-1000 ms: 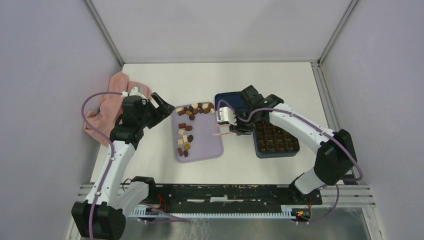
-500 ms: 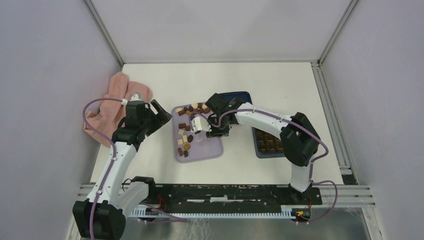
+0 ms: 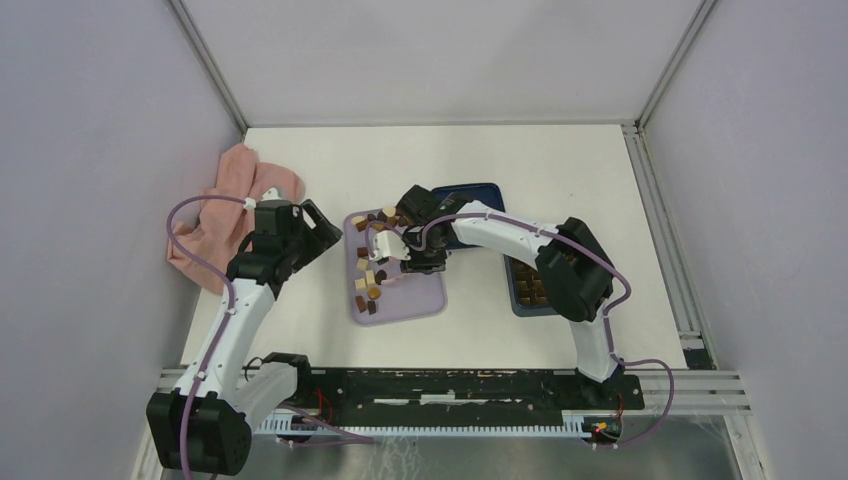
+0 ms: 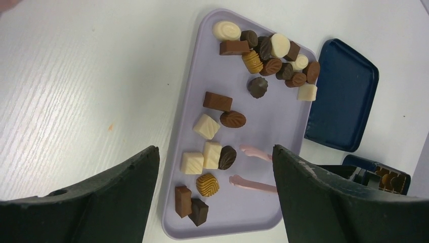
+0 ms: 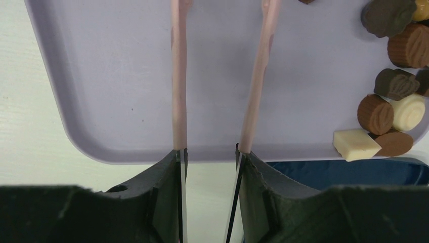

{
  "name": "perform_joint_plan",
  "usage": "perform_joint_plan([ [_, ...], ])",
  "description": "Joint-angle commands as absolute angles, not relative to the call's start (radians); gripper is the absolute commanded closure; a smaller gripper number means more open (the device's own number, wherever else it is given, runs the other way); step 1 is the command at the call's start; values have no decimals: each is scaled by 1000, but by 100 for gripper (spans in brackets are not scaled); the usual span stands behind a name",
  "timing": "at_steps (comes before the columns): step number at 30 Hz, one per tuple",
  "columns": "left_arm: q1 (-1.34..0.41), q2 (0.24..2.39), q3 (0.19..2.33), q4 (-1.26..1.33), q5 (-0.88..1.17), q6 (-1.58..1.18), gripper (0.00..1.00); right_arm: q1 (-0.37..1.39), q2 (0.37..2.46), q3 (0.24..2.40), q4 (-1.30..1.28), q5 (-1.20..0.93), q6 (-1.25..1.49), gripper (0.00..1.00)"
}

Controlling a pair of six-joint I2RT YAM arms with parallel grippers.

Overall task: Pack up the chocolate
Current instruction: Place the fake chocolate in the packing box, then pick up the fake chocolate from the plate.

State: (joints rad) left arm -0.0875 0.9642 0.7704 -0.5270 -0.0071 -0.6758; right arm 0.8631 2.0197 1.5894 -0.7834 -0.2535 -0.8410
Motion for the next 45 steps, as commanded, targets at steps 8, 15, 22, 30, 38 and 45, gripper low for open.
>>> perform_joint_plan([
  [8, -89, 960, 785, -509, -35, -701, 13, 880, 2069, 1658, -799, -264, -810, 55],
  [15, -89, 953, 785, -517, -34, -700, 13, 891, 2081, 1677, -808, -253, -819, 56],
  [22, -89, 946, 775, -514, -35, -704, 13, 896, 2077, 1674, -822, -239, -837, 58],
  [30, -89, 953, 774, -510, -34, -701, 13, 906, 2071, 1654, -821, -197, -854, 58],
  [38, -89, 953, 773, -507, -32, -703, 13, 913, 2092, 1679, -823, -193, -845, 56],
  [45, -89, 952, 772, -509, -31, -705, 13, 919, 2094, 1672, -824, -188, -842, 59],
])
